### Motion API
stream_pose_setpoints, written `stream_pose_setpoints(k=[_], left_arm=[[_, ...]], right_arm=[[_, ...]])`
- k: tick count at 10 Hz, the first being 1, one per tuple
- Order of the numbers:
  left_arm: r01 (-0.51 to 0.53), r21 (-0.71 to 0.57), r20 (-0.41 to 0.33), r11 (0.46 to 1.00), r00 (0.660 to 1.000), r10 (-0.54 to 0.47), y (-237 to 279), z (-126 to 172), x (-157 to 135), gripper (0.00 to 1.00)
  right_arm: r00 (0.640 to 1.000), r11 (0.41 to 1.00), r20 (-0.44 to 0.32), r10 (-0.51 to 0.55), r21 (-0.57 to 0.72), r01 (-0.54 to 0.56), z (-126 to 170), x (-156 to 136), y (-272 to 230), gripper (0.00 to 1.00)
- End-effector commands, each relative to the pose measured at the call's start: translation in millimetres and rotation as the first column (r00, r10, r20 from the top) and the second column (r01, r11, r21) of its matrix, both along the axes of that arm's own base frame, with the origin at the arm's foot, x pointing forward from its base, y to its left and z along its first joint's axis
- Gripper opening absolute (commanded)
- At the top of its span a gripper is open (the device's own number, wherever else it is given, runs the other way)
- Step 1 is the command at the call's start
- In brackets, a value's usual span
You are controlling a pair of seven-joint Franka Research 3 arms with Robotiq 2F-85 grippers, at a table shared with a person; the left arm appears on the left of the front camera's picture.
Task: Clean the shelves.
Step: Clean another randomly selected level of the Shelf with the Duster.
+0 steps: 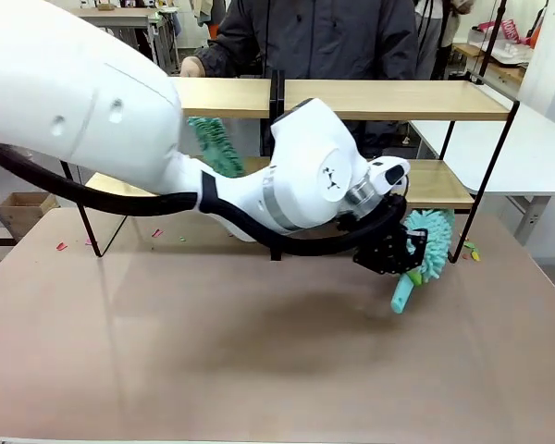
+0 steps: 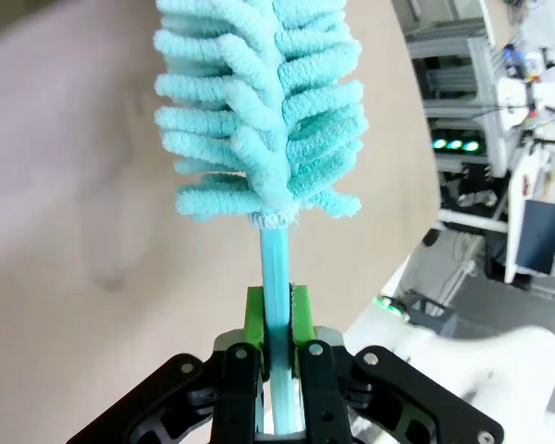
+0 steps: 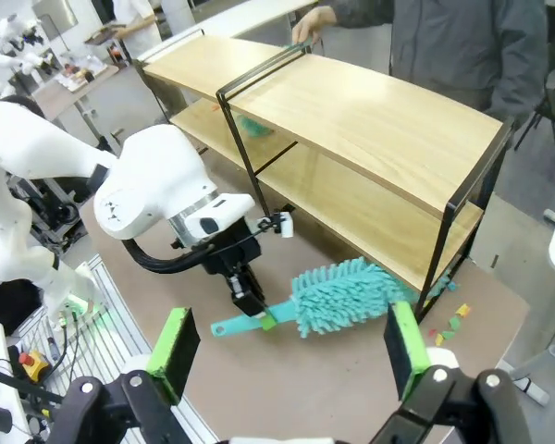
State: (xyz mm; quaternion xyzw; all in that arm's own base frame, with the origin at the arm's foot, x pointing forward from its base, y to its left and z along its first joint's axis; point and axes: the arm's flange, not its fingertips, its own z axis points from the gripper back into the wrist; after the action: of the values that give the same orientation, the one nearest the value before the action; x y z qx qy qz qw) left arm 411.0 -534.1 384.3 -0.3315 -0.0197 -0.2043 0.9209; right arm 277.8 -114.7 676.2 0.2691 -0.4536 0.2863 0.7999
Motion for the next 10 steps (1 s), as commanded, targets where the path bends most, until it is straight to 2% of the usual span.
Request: stream_pose_setpoints(k=[1,2,3,5,7,9,10], left_arm=[[0.106,0.003,-0.079,0.994,0.991,-0.106,60,8,-40,0.13],[0.149,0.024,-0.116,0.989,0.983,-0.145,85,10,-55,0.13],[0.194,0.006,-0.123,0.981,0.974,-0.191,112,20,-74,0.13],[0.205,0.009,-0.111,0.979,0.973,-0.203,176,36,-109,0.13],[0.292,-0.004,-0.153,0.956,0.945,-0.289,240,48,-139,0.13],[0.319,-0.046,-0.171,0.947,0.931,-0.322,305,65,-163,0.13],[0.379,-0.073,-0.182,0.923,0.905,-0.385,335,73,-175,0.13]], right_arm=[[1.0,1.0,-0.001,0.004,0.0,-0.004,2,-1,1,1.0],[1.0,1.0,-0.001,0.004,0.0,-0.004,2,-1,1,1.0],[1.0,1.0,-0.001,0.004,0.0,-0.004,2,-1,1,1.0],[1.0,1.0,-0.001,0.004,0.0,-0.004,2,-1,1,1.0],[1.0,1.0,-0.001,0.004,0.0,-0.004,2,-1,1,1.0],[1.0,1.0,-0.001,0.004,0.0,-0.004,2,-1,1,1.0],[1.0,1.0,-0.001,0.004,0.0,-0.004,2,-1,1,1.0]])
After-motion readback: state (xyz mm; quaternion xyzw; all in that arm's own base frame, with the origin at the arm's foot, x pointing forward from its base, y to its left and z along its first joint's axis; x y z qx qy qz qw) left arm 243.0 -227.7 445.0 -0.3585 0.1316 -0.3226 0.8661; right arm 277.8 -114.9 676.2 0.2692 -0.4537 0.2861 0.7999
